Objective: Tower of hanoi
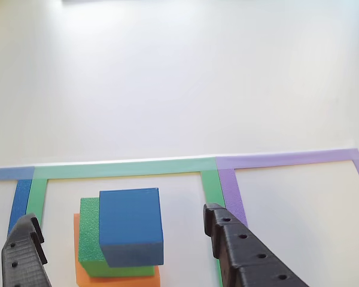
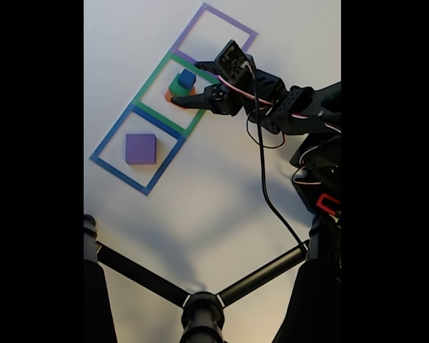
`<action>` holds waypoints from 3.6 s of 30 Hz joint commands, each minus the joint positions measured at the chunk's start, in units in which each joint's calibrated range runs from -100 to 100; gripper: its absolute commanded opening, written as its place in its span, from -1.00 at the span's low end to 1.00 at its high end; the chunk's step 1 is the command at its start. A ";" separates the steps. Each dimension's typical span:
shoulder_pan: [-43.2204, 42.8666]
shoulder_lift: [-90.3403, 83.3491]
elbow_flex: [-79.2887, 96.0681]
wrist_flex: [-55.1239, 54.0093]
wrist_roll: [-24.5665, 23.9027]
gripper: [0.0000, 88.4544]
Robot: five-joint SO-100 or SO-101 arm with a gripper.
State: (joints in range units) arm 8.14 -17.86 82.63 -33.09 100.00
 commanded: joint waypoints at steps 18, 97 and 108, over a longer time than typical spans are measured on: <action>-2.91 1.20 -3.17 -2.40 0.00 -0.58; -22.74 -26.05 -52.24 98.45 0.00 -0.96; -27.31 -23.48 -18.25 46.89 0.00 -0.95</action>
State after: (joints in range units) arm -17.22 -43.00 58.99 32.14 99.62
